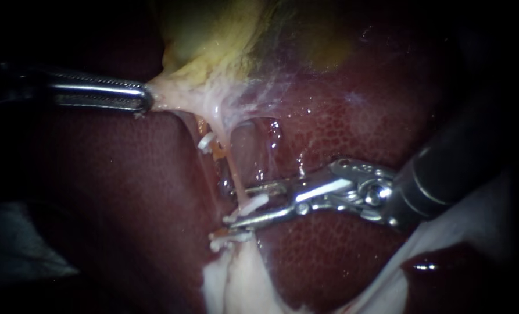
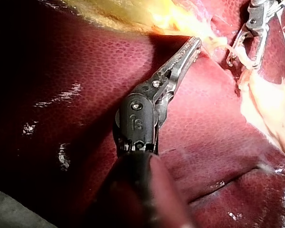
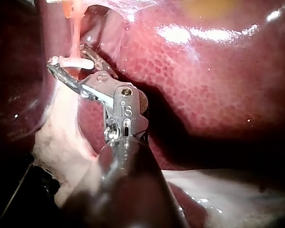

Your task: Going back first clip right tube

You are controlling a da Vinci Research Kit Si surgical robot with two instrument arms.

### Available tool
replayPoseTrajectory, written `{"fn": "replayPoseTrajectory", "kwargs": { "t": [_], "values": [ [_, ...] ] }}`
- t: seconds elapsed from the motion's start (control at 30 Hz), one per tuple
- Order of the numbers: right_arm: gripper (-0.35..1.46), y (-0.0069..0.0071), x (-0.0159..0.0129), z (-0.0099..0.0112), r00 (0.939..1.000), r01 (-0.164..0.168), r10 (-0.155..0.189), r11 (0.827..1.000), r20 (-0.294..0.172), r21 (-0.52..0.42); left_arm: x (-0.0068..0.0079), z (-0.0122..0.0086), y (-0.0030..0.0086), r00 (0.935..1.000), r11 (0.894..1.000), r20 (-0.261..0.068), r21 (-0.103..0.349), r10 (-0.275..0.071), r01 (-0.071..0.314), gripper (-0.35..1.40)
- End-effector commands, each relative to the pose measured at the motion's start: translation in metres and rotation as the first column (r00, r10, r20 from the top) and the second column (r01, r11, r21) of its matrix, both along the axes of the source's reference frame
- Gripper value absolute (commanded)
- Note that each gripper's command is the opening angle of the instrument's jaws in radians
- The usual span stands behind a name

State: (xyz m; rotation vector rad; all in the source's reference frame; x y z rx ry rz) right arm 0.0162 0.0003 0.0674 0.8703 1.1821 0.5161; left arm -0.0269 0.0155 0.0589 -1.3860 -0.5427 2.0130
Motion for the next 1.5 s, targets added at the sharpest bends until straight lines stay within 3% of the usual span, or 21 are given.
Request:
{"fn": "replayPoseTrajectory", "kwargs": {
  "t": [0.03,0.27,0.43,0.57,0.77,0.87,0.93,1.0,1.23,1.33,1.5],
  "values": [
    [0.50,0.0000,-0.0002,-0.0005,0.9999,0.010,-0.011,1.000,-0.008,-0.010,0.0000,0.0000,0.0000,1.0000,1.000,0.002,0.000,0.001,-0.001,-0.35],
    [0.50,-0.0005,-0.0006,-0.0031,0.9973,0.043,-0.046,0.998,-0.058,-0.042,0.0001,0.0000,0.0000,1.0000,1.000,0.002,0.000,0.002,-0.002,-0.35],
    [0.50,-0.0005,-0.0007,-0.0029,0.9969,0.045,-0.048,0.998,-0.062,-0.053,0.0002,0.0000,0.0000,1.0000,1.000,0.002,0.000,0.002,-0.002,-0.35],
    [0.50,-0.0007,-0.0008,-0.0029,0.9939,0.069,-0.073,0.996,-0.082,-0.052,0.0002,-0.0001,0.0000,1.0000,1.000,0.002,0.000,0.003,-0.003,-0.35],
    [0.50,-0.0004,0.0007,-0.0022,0.9922,0.067,-0.073,0.996,-0.101,-0.061,0.0002,-0.0001,0.0000,1.0000,1.000,0.002,0.000,0.002,-0.002,-0.35],
    [0.50,0.0002,0.0005,-0.0023,0.9926,0.058,-0.070,0.992,-0.100,-0.115,0.0003,-0.0001,0.0000,1.0000,1.000,0.002,0.000,0.003,-0.003,-0.35],
    [0.50,0.0007,0.0000,-0.0029,0.9953,0.065,-0.079,0.976,-0.057,-0.206,0.0003,-0.0001,0.0000,1.0000,1.000,0.003,0.000,0.003,-0.003,-0.35],
    [0.50,0.0012,-0.0009,-0.0038,0.9956,0.086,-0.093,0.948,-0.008,-0.306,0.0003,0.0000,0.0000,1.0000,1.000,0.003,0.000,0.003,-0.003,-0.35],
    [0.50,0.0027,-0.0054,-0.0082,0.9898,0.139,-0.102,0.852,0.100,-0.505,0.0003,0.0001,0.0001,1.0000,1.000,0.003,0.000,0.003,-0.003,-0.35],
    [0.50,0.0032,-0.0073,-0.0103,0.9878,0.144,-0.087,0.831,0.129,-0.538,0.0003,0.0001,0.0001,1.0000,1.000,0.003,0.000,0.003,-0.003,-0.35],
    [0.49,0.0043,-0.0096,-0.0130,0.9868,0.130,-0.051,0.816,0.154,-0.563,0.0004,0.0002,0.0001,1.0000,1.000,0.003,0.000,0.004,-0.004,-0.35]
  ]
}}
